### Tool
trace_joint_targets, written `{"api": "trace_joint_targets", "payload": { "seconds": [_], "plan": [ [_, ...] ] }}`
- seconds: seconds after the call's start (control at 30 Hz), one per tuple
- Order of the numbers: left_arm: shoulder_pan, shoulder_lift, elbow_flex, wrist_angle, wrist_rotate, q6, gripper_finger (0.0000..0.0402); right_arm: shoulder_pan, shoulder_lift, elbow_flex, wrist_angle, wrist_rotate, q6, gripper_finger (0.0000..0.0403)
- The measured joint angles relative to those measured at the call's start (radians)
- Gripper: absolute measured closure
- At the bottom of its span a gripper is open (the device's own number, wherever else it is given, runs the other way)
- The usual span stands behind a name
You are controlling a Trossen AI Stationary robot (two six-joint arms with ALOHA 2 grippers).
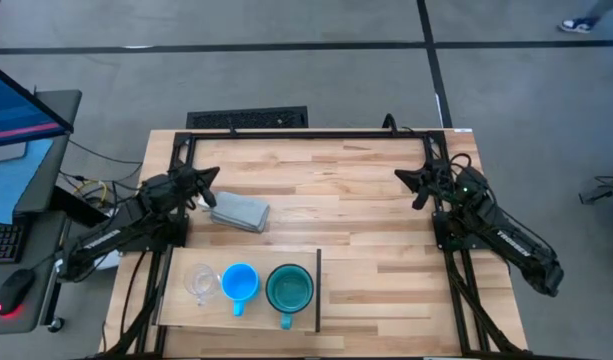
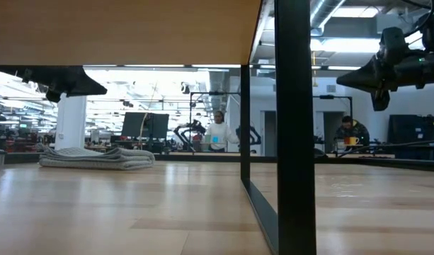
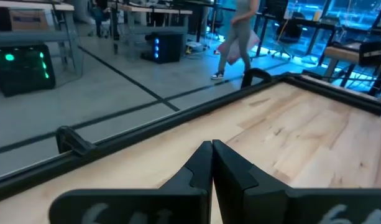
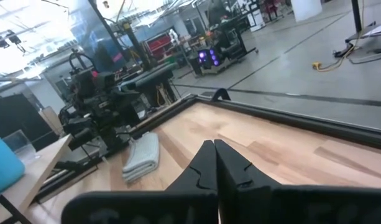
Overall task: Stack small to large cups/mugs on shelf
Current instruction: Return to Home Position
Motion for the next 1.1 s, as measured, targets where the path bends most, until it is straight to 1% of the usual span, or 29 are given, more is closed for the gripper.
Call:
{"api": "trace_joint_targets", "payload": {
  "seconds": [0.23,0.47,0.77,1.1],
  "plan": [
    [0.000,0.003,0.000,-0.001,0.003,0.005,0.0401,0.000,0.004,0.000,0.000,-0.001,0.000,0.0395],
    [0.000,0.003,-0.001,-0.002,0.002,0.043,0.0401,-0.001,0.004,0.000,-0.001,0.001,-0.001,0.0400],
    [0.000,0.003,-0.002,-0.003,0.001,0.040,0.0401,-0.001,0.004,0.000,-0.001,0.001,0.000,0.0355],
    [0.000,0.003,-0.003,-0.004,-0.001,0.032,0.0401,-0.001,0.004,0.000,-0.001,0.001,0.000,0.0350]
  ]
}}
